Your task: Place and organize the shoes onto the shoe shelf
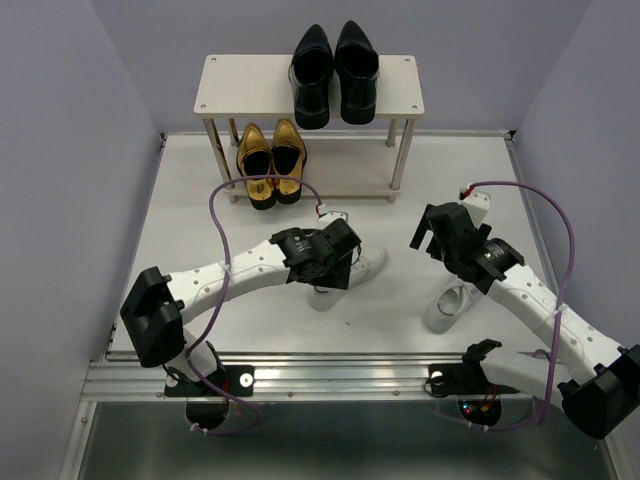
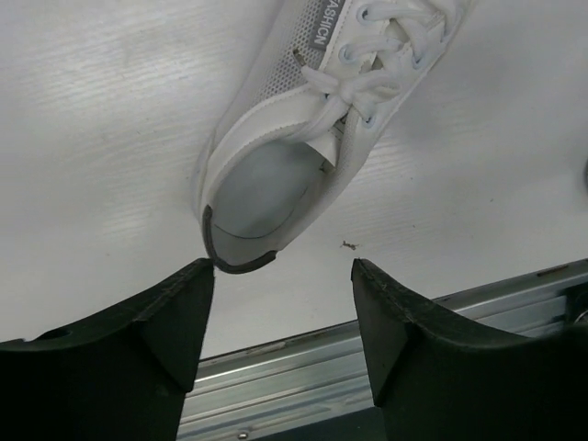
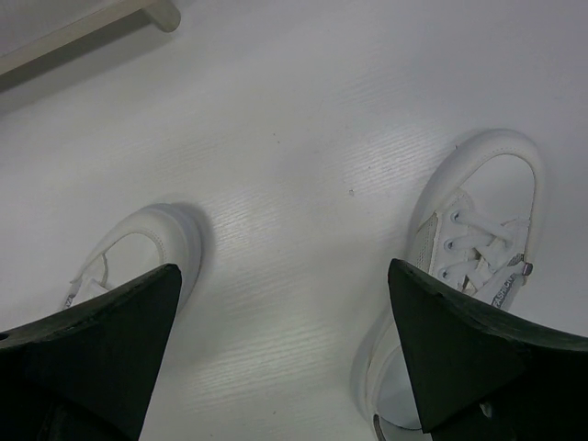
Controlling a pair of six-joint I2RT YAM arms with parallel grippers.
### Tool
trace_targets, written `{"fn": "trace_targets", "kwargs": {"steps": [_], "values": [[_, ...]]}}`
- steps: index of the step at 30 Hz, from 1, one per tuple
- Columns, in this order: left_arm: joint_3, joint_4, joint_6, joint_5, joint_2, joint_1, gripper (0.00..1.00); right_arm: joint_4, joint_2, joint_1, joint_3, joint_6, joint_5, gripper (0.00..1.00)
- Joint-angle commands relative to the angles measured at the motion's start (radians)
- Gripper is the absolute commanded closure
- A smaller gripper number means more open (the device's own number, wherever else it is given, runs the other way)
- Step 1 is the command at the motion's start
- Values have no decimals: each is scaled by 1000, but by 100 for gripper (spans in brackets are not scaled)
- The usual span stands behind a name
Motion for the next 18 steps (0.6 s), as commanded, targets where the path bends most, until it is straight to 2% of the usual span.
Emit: {"fn": "trace_targets", "kwargs": {"steps": [1, 6, 11, 18], "values": [[90, -114, 125, -134, 17, 4, 31, 40, -17, -7, 30, -10, -1, 0], [94, -94, 192, -175, 48, 18, 32, 43, -20, -7, 30, -10, -1, 0], [42, -4, 246, -105, 63, 96, 32, 43, -14, -7, 32, -5, -7, 0], [-17, 78, 291, -1, 132, 101, 41, 43, -13, -7, 36, -8, -2, 0]]}}
